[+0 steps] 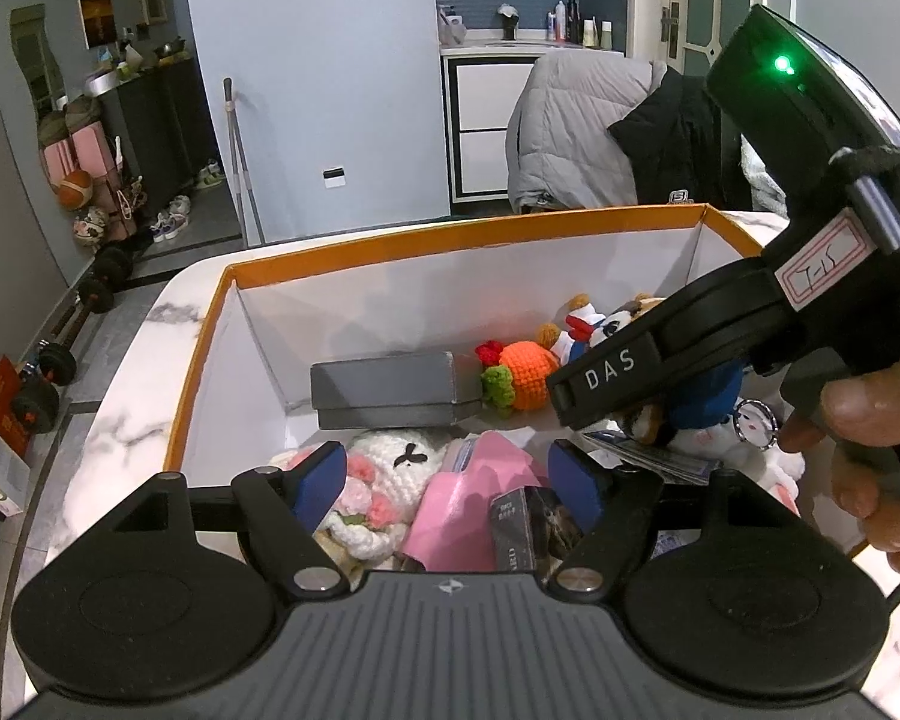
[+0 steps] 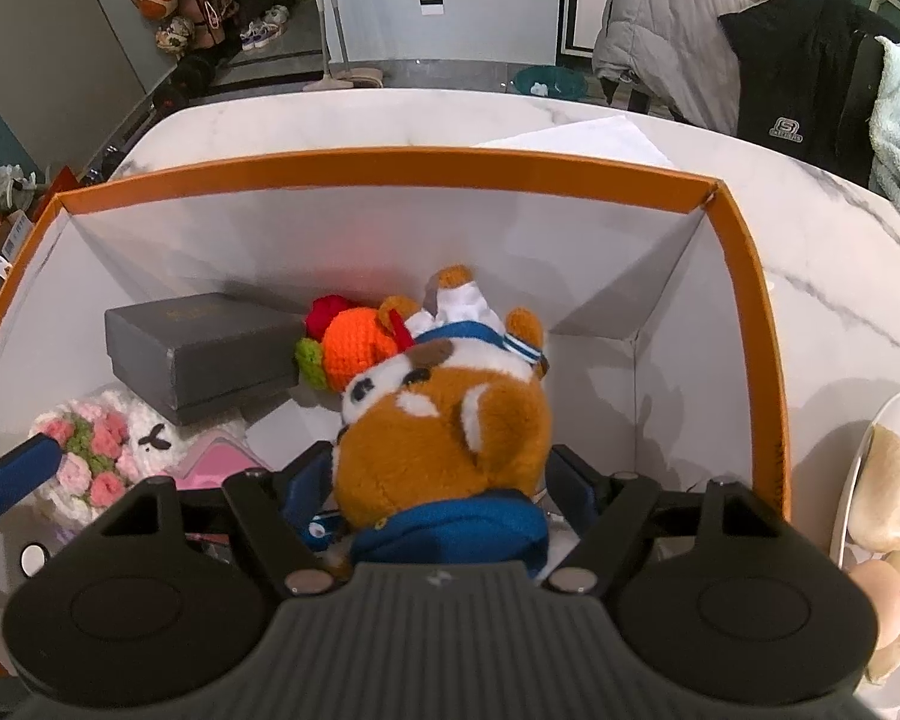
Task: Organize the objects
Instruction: 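Lower the card and dog plush into the box and open both tools, then withdraw both tools from the box toward the gold box and tape measure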
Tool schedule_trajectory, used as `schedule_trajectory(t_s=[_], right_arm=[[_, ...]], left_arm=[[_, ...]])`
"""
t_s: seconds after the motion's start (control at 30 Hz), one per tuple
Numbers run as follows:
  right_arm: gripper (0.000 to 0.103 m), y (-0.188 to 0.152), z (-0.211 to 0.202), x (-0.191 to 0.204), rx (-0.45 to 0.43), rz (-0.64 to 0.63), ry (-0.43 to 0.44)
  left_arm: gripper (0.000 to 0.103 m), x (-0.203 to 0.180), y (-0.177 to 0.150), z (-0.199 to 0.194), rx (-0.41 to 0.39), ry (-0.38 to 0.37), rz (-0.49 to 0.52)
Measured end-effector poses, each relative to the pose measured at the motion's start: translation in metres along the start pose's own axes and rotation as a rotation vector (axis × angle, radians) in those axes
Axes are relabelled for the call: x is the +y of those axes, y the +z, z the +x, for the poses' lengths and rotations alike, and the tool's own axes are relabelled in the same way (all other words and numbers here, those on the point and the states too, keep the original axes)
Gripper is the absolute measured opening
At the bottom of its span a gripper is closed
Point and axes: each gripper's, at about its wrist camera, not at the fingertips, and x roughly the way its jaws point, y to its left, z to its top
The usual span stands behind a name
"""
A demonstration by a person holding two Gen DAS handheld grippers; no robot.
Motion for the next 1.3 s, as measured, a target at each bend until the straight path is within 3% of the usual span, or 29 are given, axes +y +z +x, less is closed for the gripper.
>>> schedule_trajectory(t_s=[0.23,0.3,0.47,0.67,0.83,1.07,1.3], right_arm=[[0.082,-0.011,-0.029,0.007,-0.185,-0.045,-0.016],[0.091,-0.016,-0.04,0.008,-0.245,-0.042,-0.026],[0.091,-0.029,-0.076,0.007,-0.337,0.003,0.051],[0.092,-0.068,-0.124,0.017,-0.43,0.004,0.107],[0.098,-0.119,-0.156,0.03,-0.521,-0.053,0.057],[0.098,-0.182,-0.171,0.026,-0.571,-0.057,0.033],[0.099,-0.236,-0.152,0.029,-0.536,-0.044,0.022]], left_arm=[[0.088,0.003,-0.001,-0.018,-0.024,0.002,-0.014],[0.088,0.005,-0.001,-0.025,-0.035,0.007,-0.014],[0.088,0.01,-0.004,-0.044,-0.07,0.021,-0.021],[0.089,0.011,-0.018,-0.077,-0.117,0.032,-0.017],[0.09,0.017,-0.039,-0.107,-0.138,0.027,-0.055],[0.092,0.026,-0.075,-0.131,-0.144,0.03,-0.09],[0.092,0.042,-0.124,-0.132,-0.115,0.063,-0.147]])
